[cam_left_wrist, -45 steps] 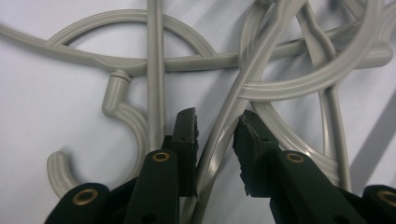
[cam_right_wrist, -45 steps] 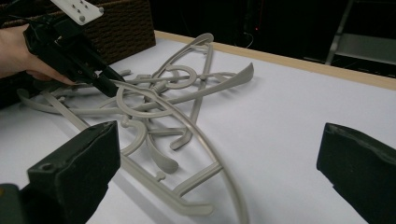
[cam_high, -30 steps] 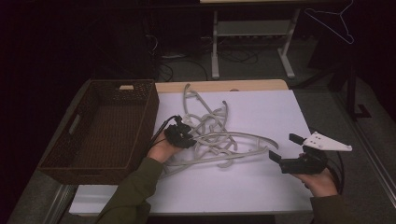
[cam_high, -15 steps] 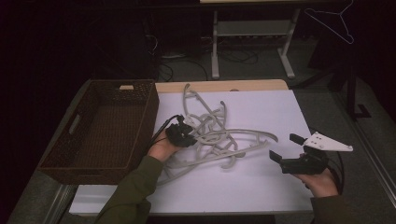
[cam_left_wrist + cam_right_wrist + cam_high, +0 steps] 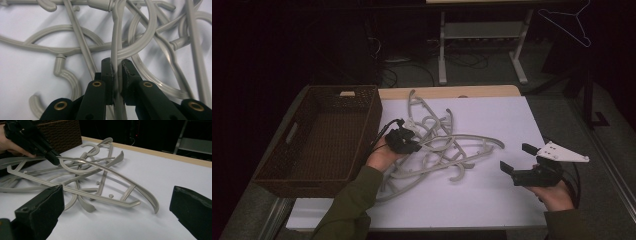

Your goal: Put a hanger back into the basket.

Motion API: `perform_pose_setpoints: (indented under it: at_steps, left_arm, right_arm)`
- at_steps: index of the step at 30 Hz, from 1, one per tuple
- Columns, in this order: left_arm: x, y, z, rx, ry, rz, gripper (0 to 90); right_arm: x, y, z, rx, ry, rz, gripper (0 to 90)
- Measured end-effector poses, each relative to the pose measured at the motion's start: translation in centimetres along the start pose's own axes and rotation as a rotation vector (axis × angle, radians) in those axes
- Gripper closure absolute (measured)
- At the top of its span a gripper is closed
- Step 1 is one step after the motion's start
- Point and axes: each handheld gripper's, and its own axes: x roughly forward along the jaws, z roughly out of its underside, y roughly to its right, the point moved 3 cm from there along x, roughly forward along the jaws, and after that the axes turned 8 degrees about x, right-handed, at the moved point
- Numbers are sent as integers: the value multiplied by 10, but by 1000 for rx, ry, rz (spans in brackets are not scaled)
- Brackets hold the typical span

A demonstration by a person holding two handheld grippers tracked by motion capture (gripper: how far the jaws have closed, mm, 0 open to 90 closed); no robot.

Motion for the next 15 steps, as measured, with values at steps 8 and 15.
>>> perform_pose_setpoints:
  at_steps: [8, 15]
  left_arm:
    - [-30, -3, -15, -15, 48, -7, 821]
    - [-60, -5, -27, -30, 70, -38, 821]
  right_arm:
    - [0, -1, -1, -3, 4, -2, 0]
    - [-1, -1, -2, -1, 9, -3, 0]
